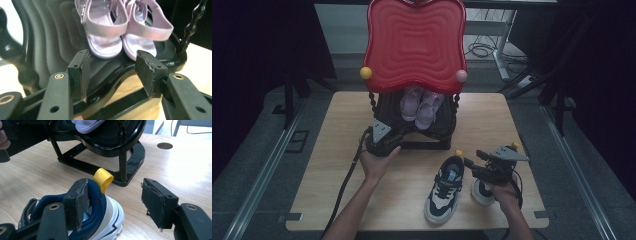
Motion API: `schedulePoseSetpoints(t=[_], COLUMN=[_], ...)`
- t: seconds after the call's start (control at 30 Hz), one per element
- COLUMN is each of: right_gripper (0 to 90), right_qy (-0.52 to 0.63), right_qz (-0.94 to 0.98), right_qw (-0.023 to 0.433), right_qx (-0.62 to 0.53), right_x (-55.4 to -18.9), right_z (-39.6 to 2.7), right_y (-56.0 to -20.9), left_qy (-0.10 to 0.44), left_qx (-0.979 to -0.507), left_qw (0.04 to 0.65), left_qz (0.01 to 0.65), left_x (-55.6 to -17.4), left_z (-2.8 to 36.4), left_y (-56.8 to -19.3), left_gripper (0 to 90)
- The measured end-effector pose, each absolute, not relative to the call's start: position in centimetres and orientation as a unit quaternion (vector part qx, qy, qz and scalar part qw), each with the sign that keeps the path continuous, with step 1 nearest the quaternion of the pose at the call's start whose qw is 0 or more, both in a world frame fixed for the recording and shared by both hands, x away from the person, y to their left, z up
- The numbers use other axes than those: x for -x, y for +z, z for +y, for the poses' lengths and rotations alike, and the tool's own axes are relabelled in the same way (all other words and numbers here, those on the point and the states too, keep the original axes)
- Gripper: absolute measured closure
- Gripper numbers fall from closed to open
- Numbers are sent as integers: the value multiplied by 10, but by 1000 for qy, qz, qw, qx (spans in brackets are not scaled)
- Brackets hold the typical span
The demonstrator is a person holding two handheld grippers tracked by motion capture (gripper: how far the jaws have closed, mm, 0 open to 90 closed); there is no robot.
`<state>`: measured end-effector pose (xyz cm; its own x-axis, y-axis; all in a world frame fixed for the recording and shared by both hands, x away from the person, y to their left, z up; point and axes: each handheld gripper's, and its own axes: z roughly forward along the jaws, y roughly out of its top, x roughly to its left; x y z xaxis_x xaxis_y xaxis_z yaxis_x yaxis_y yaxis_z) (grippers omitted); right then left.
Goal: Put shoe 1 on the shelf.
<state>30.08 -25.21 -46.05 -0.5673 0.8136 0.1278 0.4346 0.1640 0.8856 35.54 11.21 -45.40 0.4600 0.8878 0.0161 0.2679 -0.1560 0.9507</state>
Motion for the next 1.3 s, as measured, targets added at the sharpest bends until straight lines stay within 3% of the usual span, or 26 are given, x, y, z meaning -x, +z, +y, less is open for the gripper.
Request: schedulePoseSetpoints(t=[0.63, 1.3], right_gripper=[395, 394], right_qy=[486, 484], right_qz=[741, 744], right_qw=[191, 190], right_qx=[-421, -420], right_x=[-302, -301], right_z=[-250, -249], right_y=[-463, -463], left_qy=[290, 199], left_qx=[-724, -777], left_qw=[468, 416], left_qz=[415, 427], left_x=[-333, -308], left_z=[137, 171], left_y=[-473, -497], left_gripper=[460, 459])
